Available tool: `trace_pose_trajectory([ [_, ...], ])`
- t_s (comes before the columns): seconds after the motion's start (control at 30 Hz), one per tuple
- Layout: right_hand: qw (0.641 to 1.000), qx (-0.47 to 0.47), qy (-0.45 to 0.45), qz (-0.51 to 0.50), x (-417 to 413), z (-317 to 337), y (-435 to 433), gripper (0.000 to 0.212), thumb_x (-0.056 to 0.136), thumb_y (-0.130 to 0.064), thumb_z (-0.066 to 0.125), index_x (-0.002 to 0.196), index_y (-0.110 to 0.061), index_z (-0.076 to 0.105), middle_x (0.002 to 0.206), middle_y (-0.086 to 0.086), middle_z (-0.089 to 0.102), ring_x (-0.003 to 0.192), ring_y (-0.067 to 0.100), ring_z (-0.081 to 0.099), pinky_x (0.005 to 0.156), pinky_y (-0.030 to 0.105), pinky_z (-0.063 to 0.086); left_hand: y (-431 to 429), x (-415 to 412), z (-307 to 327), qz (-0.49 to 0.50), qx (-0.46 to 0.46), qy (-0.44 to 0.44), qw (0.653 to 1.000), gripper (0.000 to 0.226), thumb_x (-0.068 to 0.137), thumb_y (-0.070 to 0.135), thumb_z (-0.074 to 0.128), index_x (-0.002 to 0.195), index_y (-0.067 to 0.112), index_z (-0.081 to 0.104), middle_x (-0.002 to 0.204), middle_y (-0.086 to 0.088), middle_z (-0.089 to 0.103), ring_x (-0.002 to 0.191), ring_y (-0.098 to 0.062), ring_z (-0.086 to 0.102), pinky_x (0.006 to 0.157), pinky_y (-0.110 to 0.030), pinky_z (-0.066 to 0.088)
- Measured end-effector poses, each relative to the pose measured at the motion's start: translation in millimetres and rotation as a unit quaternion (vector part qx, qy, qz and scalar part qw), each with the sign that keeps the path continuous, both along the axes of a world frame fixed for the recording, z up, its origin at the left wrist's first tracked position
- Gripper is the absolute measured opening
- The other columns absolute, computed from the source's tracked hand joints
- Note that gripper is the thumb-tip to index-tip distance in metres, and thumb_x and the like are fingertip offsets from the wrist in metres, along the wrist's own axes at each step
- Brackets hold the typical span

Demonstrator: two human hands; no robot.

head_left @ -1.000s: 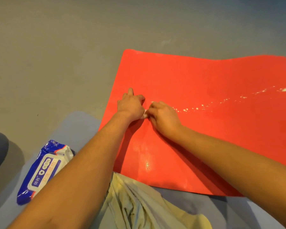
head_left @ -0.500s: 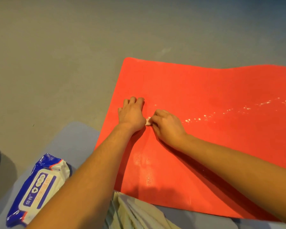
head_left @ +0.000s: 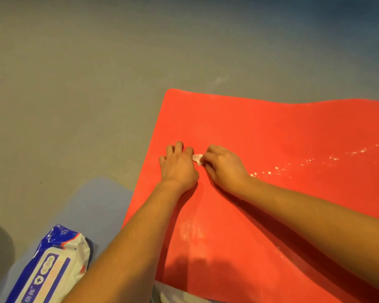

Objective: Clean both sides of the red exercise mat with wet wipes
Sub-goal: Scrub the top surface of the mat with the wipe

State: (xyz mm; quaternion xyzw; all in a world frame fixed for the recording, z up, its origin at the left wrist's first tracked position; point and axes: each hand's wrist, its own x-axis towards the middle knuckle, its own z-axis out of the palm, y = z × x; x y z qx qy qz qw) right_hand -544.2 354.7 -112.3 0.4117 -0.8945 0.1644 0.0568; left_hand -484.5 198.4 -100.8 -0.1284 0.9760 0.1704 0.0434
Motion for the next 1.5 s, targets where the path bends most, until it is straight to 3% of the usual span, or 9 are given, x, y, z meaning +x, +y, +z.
trace_pose_trajectory([
  [0.1,1.0,0.007,0.011,0.022,-21,0,-1,0.02,0.092,-0.027,0.053,0.092,-0.019,0.07,0.089,0.001,0.057,0.082,0.028,0.057,0.061,0.042,0.048,6,-3,-3,-0.007,0.019,0.008,1.0,0.054,0.087,0.014,0.053,0.14,0.018,0.05,0.166,-0.002,0.029,0.153,-0.019,0.024,0.11,-0.046,0.031],
  [0.3,0.998,0.017,0.037,-0.043,-118,1,-49,0.023,0.086,-0.023,0.059,0.095,-0.028,0.078,0.087,0.003,0.058,0.087,0.031,0.062,0.064,0.04,0.05,10,-2,-1,-0.004,-0.006,0.014,1.0,0.062,0.082,0.016,0.051,0.144,0.015,0.047,0.167,-0.001,0.031,0.155,-0.016,0.025,0.111,-0.044,0.034],
  [0.47,0.987,0.03,0.035,-0.151,-163,-1,-76,0.014,0.087,-0.015,0.061,0.091,-0.011,0.073,0.095,0.012,0.062,0.09,0.038,0.063,0.066,0.041,0.046,9,-6,-4,-0.006,-0.013,0.019,1.0,0.073,0.081,0.024,0.053,0.153,0.027,0.043,0.165,0.001,0.033,0.154,-0.016,0.026,0.111,-0.045,0.033],
  [0.7,0.997,-0.017,0.05,-0.053,-108,-9,-40,0.011,0.084,-0.015,0.06,0.088,-0.019,0.069,0.089,0.004,0.059,0.085,0.031,0.059,0.063,0.041,0.047,10,-7,-6,-0.016,-0.022,0.019,0.999,0.066,0.091,0.056,0.053,0.153,0.035,0.046,0.165,-0.001,0.032,0.153,-0.019,0.024,0.114,-0.047,0.03],
  [0.9,0.997,-0.022,0.066,-0.026,-118,-14,-30,0.015,0.091,-0.022,0.058,0.093,-0.019,0.073,0.088,0.004,0.059,0.085,0.031,0.057,0.063,0.041,0.048,20,-5,-10,-0.021,-0.027,-0.006,0.999,0.107,0.074,0.091,0.054,0.161,0.032,0.033,0.173,-0.008,0.017,0.16,-0.026,0.011,0.125,-0.05,0.021],
  [1.0,0.995,-0.02,0.045,-0.083,-163,-8,-50,0.016,0.09,-0.021,0.062,0.094,-0.024,0.078,0.086,0.006,0.06,0.086,0.033,0.06,0.063,0.039,0.045,22,-5,-10,-0.016,-0.024,0.001,1.0,0.111,0.071,0.092,0.057,0.162,0.033,0.031,0.174,-0.007,0.013,0.161,-0.026,0.008,0.126,-0.05,0.02],
  [1.13,0.983,0.03,0.022,-0.18,-213,3,-72,0.031,0.093,-0.037,0.062,0.098,-0.01,0.077,0.098,0.014,0.065,0.093,0.04,0.063,0.069,0.04,0.045,23,-6,-13,-0.009,-0.022,0.014,1.0,0.112,0.071,0.091,0.058,0.162,0.034,0.03,0.174,-0.006,0.011,0.161,-0.026,0.006,0.127,-0.05,0.017],
  [1.27,0.971,0.063,0.026,-0.229,-238,8,-85,0.034,0.096,-0.031,0.059,0.104,-0.001,0.073,0.108,0.019,0.064,0.099,0.041,0.064,0.075,0.041,0.048,24,-5,-17,-0.012,-0.017,0.027,0.999,0.111,0.072,0.091,0.057,0.163,0.034,0.028,0.174,-0.006,0.009,0.161,-0.026,0.004,0.128,-0.05,0.015],
  [1.5,0.984,0.042,0.041,-0.166,-195,6,-66,0.018,0.089,-0.013,0.058,0.095,-0.011,0.074,0.101,0.013,0.065,0.095,0.037,0.062,0.068,0.039,0.044,25,-5,-11,-0.01,-0.014,0.021,1.0,0.111,0.073,0.091,0.058,0.163,0.033,0.028,0.174,-0.006,0.009,0.161,-0.027,0.004,0.128,-0.05,0.016],
])
